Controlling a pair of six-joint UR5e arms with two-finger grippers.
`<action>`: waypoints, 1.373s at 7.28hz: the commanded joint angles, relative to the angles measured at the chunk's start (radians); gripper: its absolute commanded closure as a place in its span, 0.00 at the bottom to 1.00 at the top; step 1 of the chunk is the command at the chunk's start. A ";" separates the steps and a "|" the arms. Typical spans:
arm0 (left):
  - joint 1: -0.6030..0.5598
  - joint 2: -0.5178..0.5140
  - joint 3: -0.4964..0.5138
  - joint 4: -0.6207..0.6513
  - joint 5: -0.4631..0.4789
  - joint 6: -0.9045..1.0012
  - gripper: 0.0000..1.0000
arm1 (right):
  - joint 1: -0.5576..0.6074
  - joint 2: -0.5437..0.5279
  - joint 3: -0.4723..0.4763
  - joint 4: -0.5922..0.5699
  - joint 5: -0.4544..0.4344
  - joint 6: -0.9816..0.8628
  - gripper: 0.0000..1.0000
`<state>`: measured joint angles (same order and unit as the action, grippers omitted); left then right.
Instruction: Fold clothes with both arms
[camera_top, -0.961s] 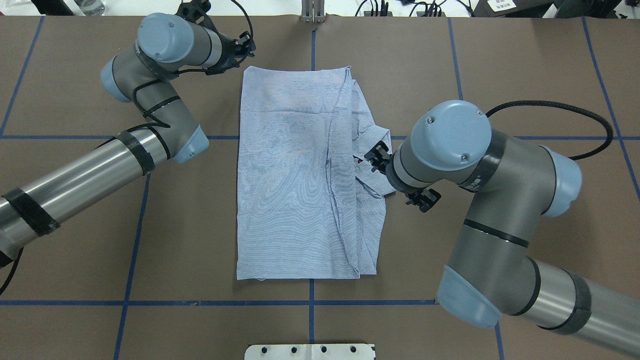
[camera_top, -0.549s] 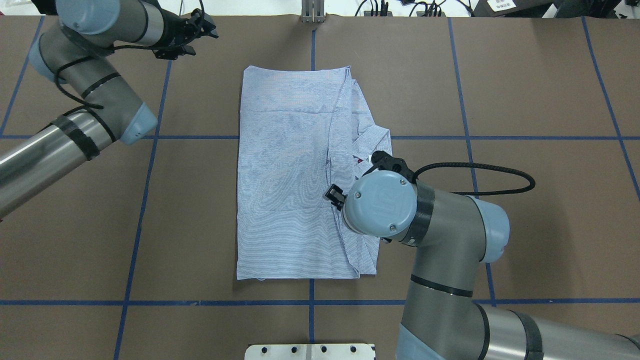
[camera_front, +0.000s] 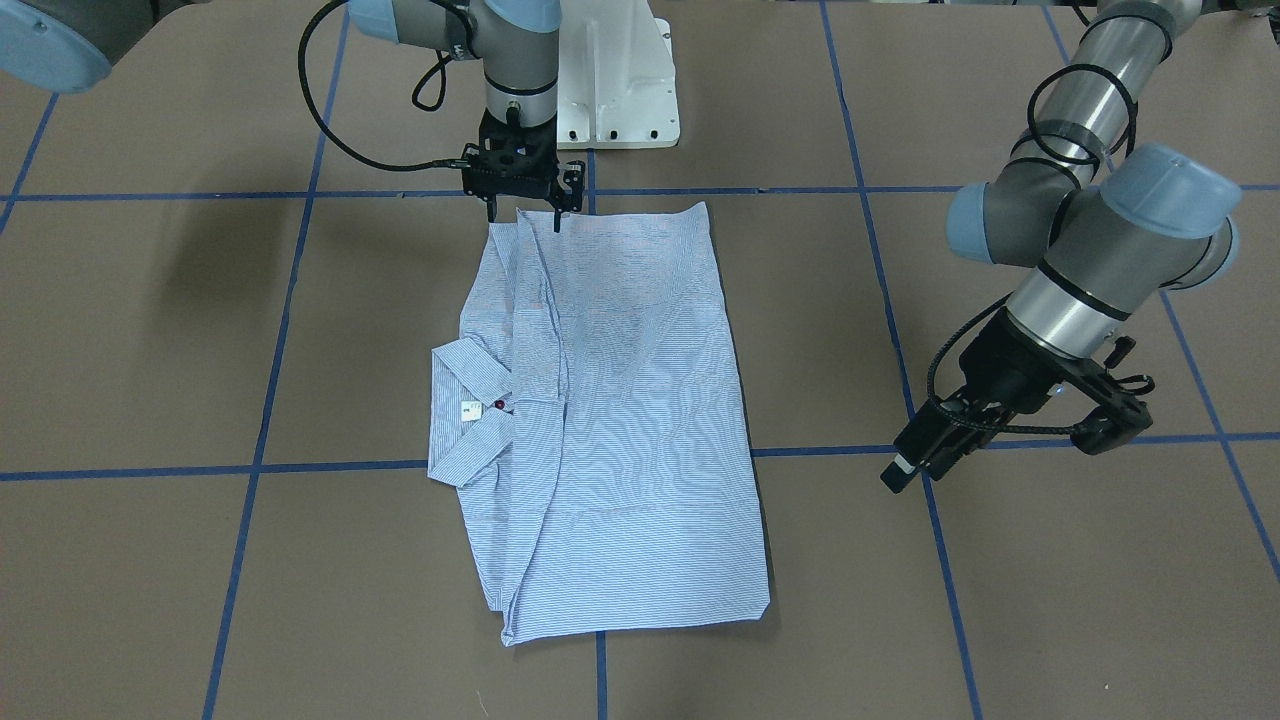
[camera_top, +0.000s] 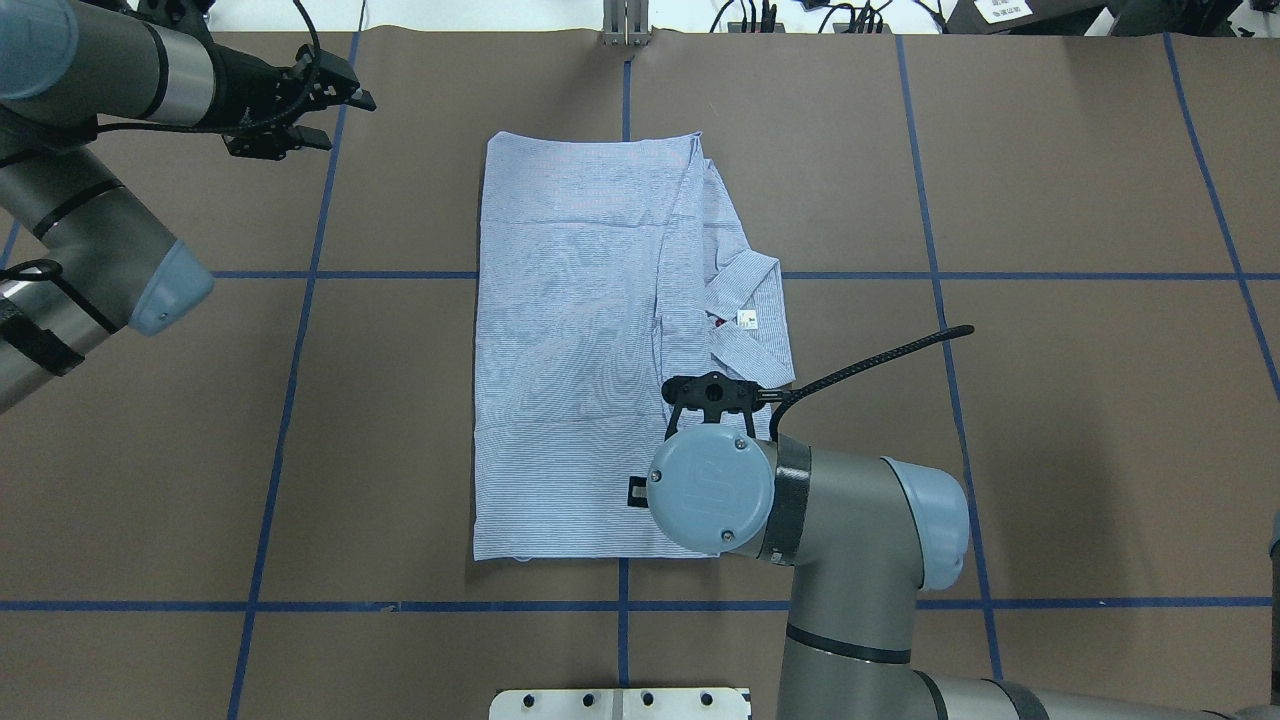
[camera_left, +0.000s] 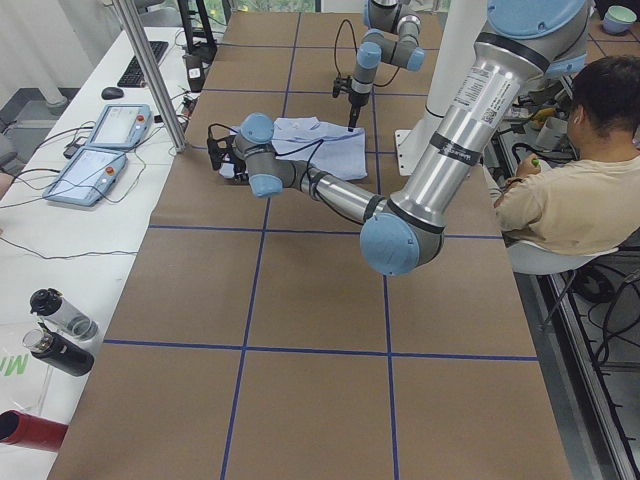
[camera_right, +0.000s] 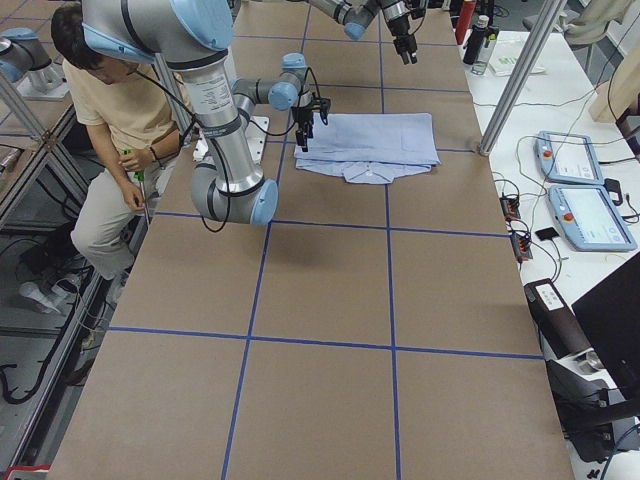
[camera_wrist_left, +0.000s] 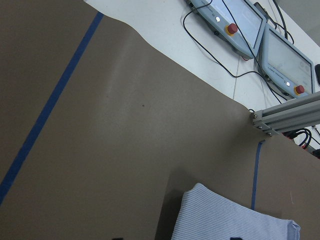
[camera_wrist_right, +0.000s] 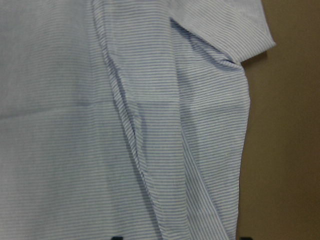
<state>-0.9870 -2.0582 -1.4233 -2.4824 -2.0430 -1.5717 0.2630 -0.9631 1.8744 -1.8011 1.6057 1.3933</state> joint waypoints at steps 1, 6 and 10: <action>0.001 0.007 -0.009 0.000 -0.002 -0.022 0.21 | -0.013 0.004 -0.009 -0.012 0.000 -0.325 0.58; 0.004 0.009 -0.009 0.000 -0.002 -0.045 0.21 | -0.018 0.033 -0.049 -0.049 0.000 -0.550 0.65; 0.005 0.009 -0.008 0.000 0.000 -0.045 0.21 | -0.027 0.043 -0.078 -0.049 0.000 -0.551 0.75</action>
<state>-0.9823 -2.0494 -1.4315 -2.4820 -2.0444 -1.6168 0.2376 -0.9182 1.7987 -1.8496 1.6061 0.8423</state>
